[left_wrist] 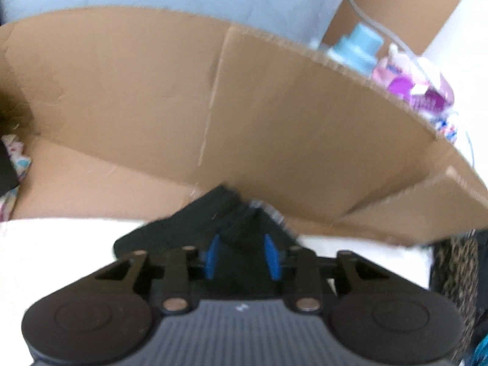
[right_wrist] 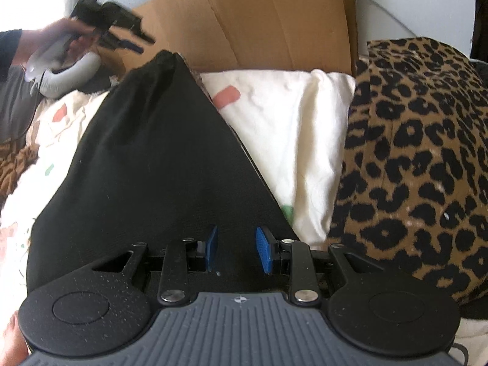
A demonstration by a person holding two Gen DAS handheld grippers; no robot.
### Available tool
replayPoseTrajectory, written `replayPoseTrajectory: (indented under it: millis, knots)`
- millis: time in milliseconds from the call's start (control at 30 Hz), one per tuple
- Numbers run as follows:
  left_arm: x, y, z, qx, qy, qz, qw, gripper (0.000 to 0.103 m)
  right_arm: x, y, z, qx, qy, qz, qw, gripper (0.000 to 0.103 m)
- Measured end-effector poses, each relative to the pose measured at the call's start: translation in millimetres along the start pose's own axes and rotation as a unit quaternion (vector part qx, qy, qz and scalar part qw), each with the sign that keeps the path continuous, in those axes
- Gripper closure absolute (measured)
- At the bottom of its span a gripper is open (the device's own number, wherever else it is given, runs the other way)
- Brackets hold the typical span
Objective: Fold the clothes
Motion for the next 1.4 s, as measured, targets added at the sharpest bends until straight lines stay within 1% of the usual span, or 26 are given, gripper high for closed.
replayPoseTrajectory:
  millis: [67, 133, 167, 233, 300, 367, 467, 633, 767, 900, 967, 1100, 1200, 1267, 1300, 1400]
  knots:
    - [-6, 13, 1, -0.017, -0.005, 0.025, 0.9995, 0.071, -2, -5, 4, -0.003, 0.000, -0.004, 1.000, 0.069]
    - [5, 20, 13, -0.035, -0.011, 0.048, 0.9982, 0.071, -4, -12, 8, -0.003, -0.004, -0.006, 1.000, 0.069]
    - [7, 21, 21, -0.042, -0.017, 0.053, 0.9976, 0.072, -4, -16, 10, -0.002, -0.008, -0.003, 1.000, 0.069]
    - [-10, 22, 32, -0.047, -0.036, 0.049, 0.9970, 0.075, -6, -25, 15, 0.002, -0.015, -0.008, 1.000, 0.069]
    - [-17, 21, 44, -0.043, -0.049, 0.039, 0.9971, 0.078, -9, -33, 22, 0.004, -0.020, -0.017, 1.000, 0.069]
    - [-22, 19, 52, -0.036, -0.053, 0.028, 0.9975, 0.079, -11, -41, 29, 0.005, -0.024, -0.028, 0.999, 0.069]
    - [-23, 18, 63, -0.022, -0.068, 0.037, 0.9968, 0.084, -15, -54, 39, 0.010, -0.028, -0.042, 0.999, 0.069]
    - [-18, 20, 70, -0.011, -0.082, 0.052, 0.9952, 0.085, -27, -78, 58, 0.023, -0.035, -0.069, 0.997, 0.069]
    - [-15, 22, 57, -0.002, -0.081, 0.060, 0.9949, 0.085, -36, -95, 74, 0.029, -0.042, -0.082, 0.995, 0.069]
    - [-14, 23, 30, 0.010, -0.070, 0.063, 0.9954, 0.080, -45, -108, 92, 0.031, -0.048, -0.093, 0.994, 0.069]
    - [-14, 26, 15, 0.013, -0.064, 0.065, 0.9958, 0.079, -48, -111, 101, 0.026, -0.051, -0.100, 0.993, 0.069]
    - [-16, 38, -14, 0.010, -0.055, 0.075, 0.9956, 0.078, -50, -113, 114, 0.017, -0.042, -0.108, 0.993, 0.069]
    - [-23, 52, -39, 0.011, -0.046, 0.073, 0.9962, 0.075, -41, -113, 121, 0.002, -0.033, -0.084, 0.996, 0.069]
    - [-28, 63, -51, 0.019, -0.042, 0.069, 0.9966, 0.071, -30, -114, 124, -0.004, -0.023, -0.062, 0.998, 0.069]
    - [-31, 71, -58, 0.024, -0.040, 0.067, 0.9966, 0.066, -25, -114, 126, -0.008, -0.018, -0.051, 0.998, 0.069]
    - [-42, 99, -76, 0.029, -0.040, 0.055, 0.9973, 0.065, -13, -111, 127, -0.013, -0.015, -0.027, 0.999, 0.070]
Point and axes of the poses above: each gripper's, at about its wrist camera, not at the fingertips, and z roughly the way its jaws point, x to its right, y to its underside, the point moved 6 cm from there along z, roughly the way its jaws point, and after that the axes turned 12 degrees about -z, right-handed, at the moved point
